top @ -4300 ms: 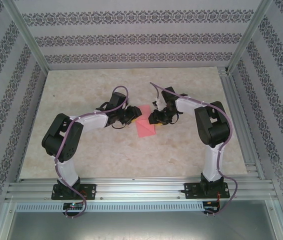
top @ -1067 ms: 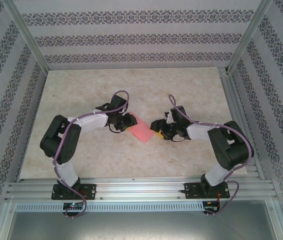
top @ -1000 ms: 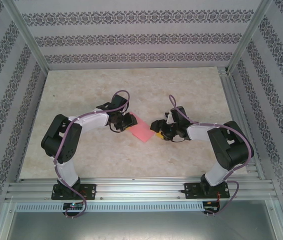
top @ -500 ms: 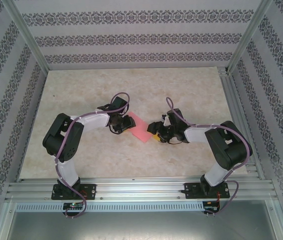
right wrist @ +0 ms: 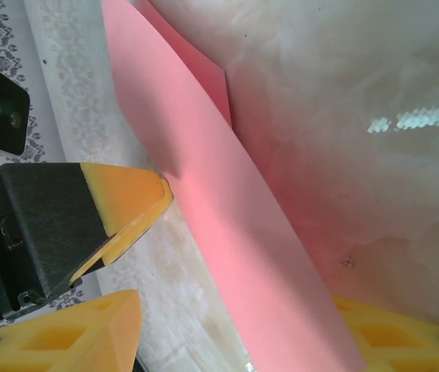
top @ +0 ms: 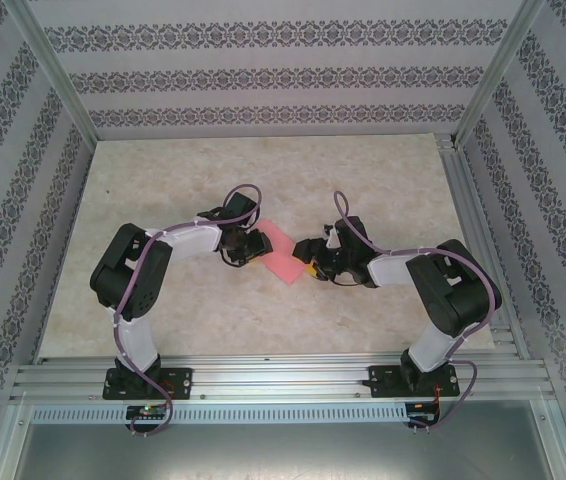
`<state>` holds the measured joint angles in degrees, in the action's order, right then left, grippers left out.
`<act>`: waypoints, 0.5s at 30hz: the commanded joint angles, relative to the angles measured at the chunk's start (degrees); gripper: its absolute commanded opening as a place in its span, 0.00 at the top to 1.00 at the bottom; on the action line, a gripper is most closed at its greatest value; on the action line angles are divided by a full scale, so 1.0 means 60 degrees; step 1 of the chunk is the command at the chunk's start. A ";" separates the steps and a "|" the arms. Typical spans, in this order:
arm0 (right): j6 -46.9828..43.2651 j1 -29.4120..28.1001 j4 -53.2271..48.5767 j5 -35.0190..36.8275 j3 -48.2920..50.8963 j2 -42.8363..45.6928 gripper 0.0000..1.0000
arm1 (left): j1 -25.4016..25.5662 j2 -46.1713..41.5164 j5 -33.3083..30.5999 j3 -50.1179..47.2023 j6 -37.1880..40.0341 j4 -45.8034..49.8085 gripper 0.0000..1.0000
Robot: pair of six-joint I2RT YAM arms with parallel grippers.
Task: Fold a paper plane with a square sheet of paper (pick it up from the middle)
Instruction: Third fold the triangle at the center of the table.
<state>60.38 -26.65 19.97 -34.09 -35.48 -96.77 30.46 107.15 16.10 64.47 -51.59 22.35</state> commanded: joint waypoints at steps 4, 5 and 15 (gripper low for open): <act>-0.0438 -0.0055 0.0136 0.0429 0.0140 0.0520 0.42 | 0.0051 -0.0101 0.0061 0.0229 0.0119 -0.0098 0.57; -0.0573 -0.0040 0.0095 0.0464 0.0171 0.0623 0.42 | 0.0051 -0.0204 0.0085 0.0227 0.0078 -0.0133 0.57; -0.0699 0.0295 0.1071 -0.0044 0.0450 0.0784 0.47 | 0.0052 -0.0676 0.0824 0.0385 -0.0453 -0.0634 0.53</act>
<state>57.08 -25.36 22.13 -33.17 -33.65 -92.40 30.46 105.60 18.63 65.34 -52.25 21.82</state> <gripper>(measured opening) 0.537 0.462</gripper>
